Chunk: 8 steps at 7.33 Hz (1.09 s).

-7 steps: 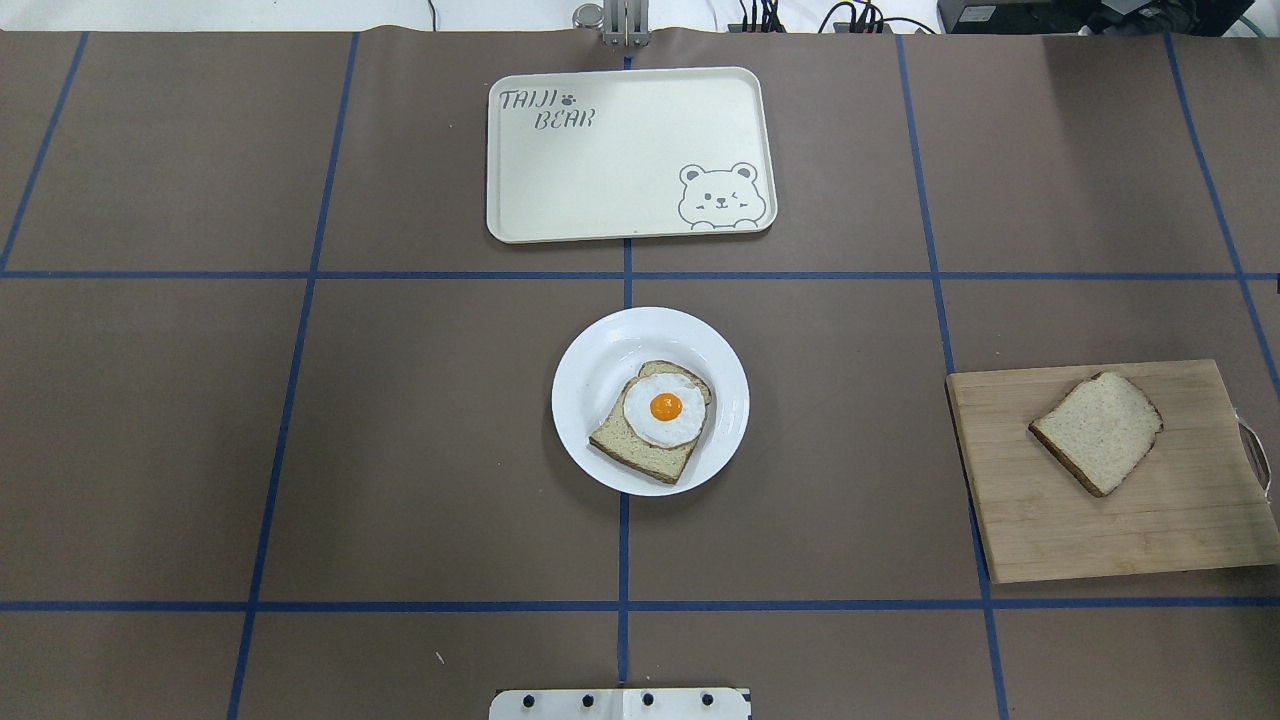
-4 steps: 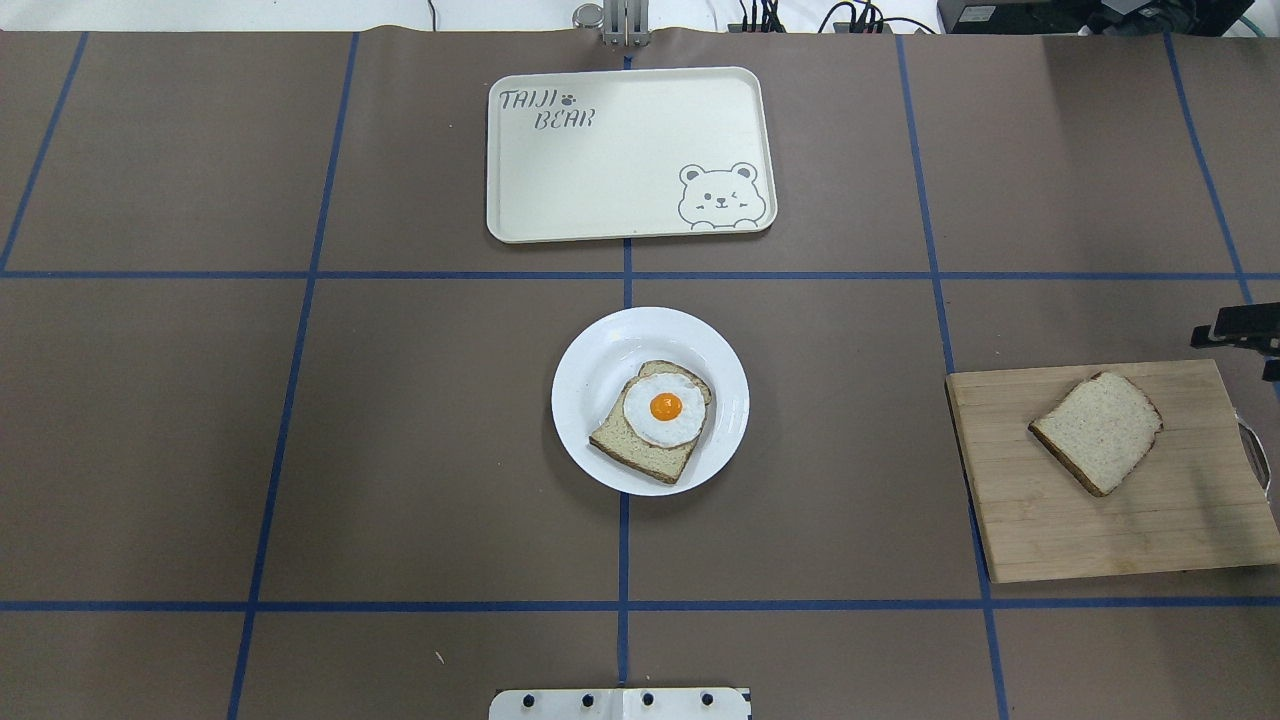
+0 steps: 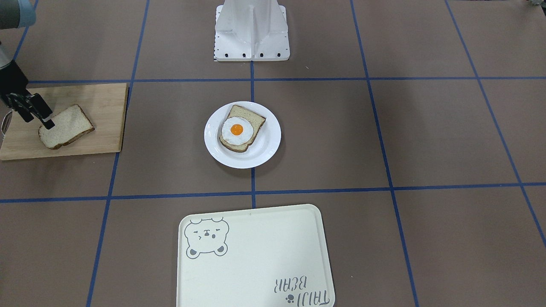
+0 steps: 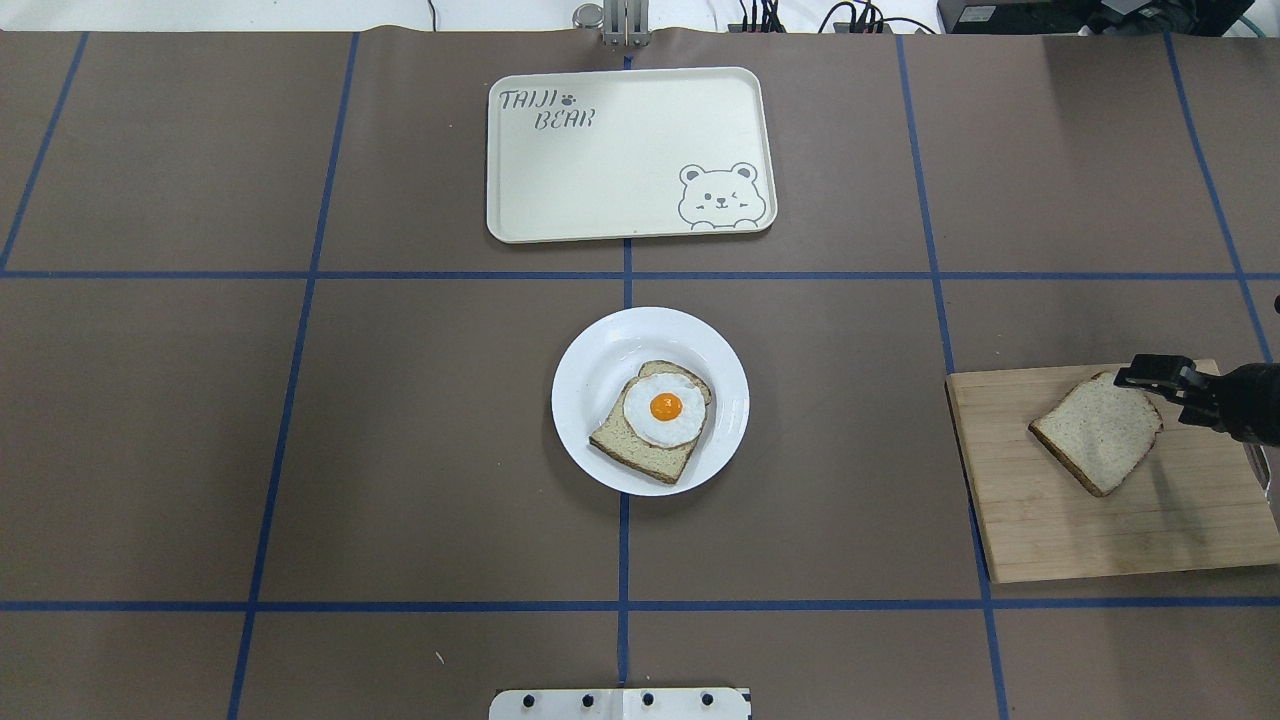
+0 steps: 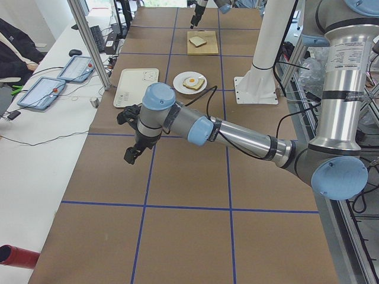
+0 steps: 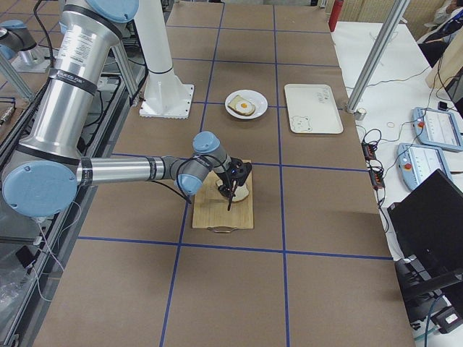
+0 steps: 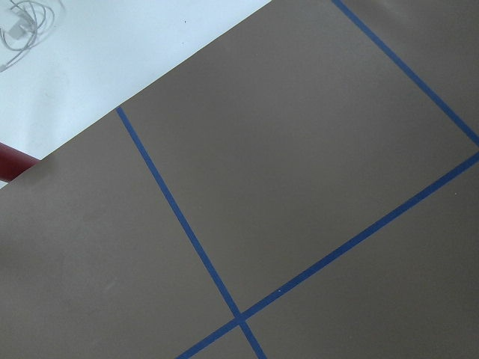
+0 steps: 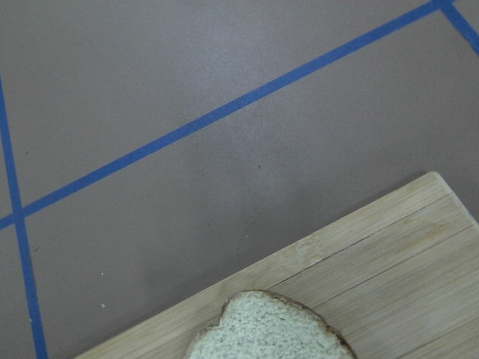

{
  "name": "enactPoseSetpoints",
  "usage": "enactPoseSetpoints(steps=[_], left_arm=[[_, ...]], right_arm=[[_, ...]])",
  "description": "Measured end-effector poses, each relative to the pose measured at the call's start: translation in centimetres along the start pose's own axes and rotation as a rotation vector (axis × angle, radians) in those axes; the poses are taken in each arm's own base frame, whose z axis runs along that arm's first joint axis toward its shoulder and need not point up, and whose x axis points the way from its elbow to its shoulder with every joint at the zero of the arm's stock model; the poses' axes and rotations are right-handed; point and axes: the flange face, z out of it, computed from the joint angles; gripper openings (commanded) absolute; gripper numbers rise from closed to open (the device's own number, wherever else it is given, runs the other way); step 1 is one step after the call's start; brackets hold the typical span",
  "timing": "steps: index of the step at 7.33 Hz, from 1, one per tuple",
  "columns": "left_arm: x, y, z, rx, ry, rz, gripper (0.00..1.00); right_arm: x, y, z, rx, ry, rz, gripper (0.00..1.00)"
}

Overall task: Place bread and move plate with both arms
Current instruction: 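Lower the right gripper to the bread slice on the wooden board and grasp it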

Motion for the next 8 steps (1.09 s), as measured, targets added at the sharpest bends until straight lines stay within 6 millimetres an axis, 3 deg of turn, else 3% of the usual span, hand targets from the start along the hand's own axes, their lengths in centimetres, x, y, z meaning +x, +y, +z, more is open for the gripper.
enactPoseSetpoints(steps=[1, 3, 5, 8], left_arm=[[0.0, 0.0, 0.0, 0.0, 0.0, 0.0, 0.98], [0.0, 0.0, 0.0, 0.0, 0.0, 0.0, 0.98], [0.1, 0.0, -0.1, 0.001, 0.0, 0.001, 0.98], [0.1, 0.1, 0.0, 0.0, 0.0, 0.0, 0.98]], right_arm=[[0.0, 1.4, 0.7, 0.012, 0.007, 0.014, 0.74], [2.1, 2.9, 0.7, 0.016, 0.012, 0.018, 0.72], [3.6, 3.3, 0.9, 0.016, 0.019, 0.015, 0.69], [4.0, 4.0, 1.8, 0.021, 0.03, -0.001, 0.62]])
